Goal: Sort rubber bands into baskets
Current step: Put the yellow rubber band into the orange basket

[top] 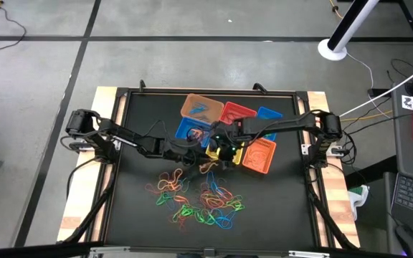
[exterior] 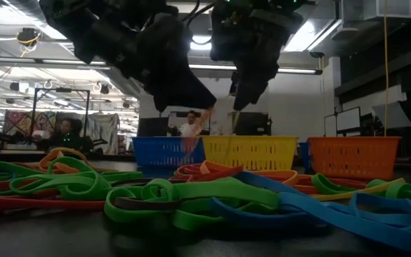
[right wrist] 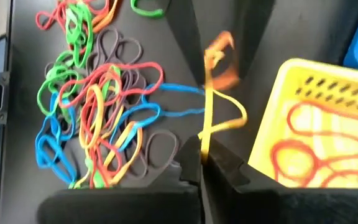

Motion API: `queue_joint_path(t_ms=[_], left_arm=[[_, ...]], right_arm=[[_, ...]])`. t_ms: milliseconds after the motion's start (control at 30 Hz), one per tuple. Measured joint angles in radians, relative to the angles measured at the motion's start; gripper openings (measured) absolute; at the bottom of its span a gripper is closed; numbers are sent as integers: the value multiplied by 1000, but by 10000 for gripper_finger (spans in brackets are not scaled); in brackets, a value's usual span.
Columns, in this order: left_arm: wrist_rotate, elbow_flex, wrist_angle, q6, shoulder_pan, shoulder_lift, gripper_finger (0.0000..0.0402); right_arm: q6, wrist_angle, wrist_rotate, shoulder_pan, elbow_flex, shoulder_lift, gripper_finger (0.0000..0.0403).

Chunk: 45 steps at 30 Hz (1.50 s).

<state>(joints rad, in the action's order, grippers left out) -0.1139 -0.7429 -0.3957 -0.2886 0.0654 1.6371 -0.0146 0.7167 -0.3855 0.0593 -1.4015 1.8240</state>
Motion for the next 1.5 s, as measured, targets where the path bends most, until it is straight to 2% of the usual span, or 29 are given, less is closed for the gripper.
queue_joint_path(t_ms=[133,267,567,800,1000,1133,1500], left_arm=[[0,0,39,-16,0,0,135],[0,0,83,-21,0,0,162],[0,0,136,15,0,0,168],[0,0,141,10,0,0,168],[0,0,142,9,0,0,168],[0,0,148,-1,0,0,168],[-1,0,153,-12,6,0,169]], right_arm=[[23,109,0,-1,-52,-1,8],[54,241,0,-1,-111,-2,3],[152,596,0,-1,-224,-3,2],[263,852,23,-1,-241,-4,1],[289,856,67,0,-239,-33,1],[314,856,132,0,-239,-89,1],[291,855,395,75,-239,-225,1]])
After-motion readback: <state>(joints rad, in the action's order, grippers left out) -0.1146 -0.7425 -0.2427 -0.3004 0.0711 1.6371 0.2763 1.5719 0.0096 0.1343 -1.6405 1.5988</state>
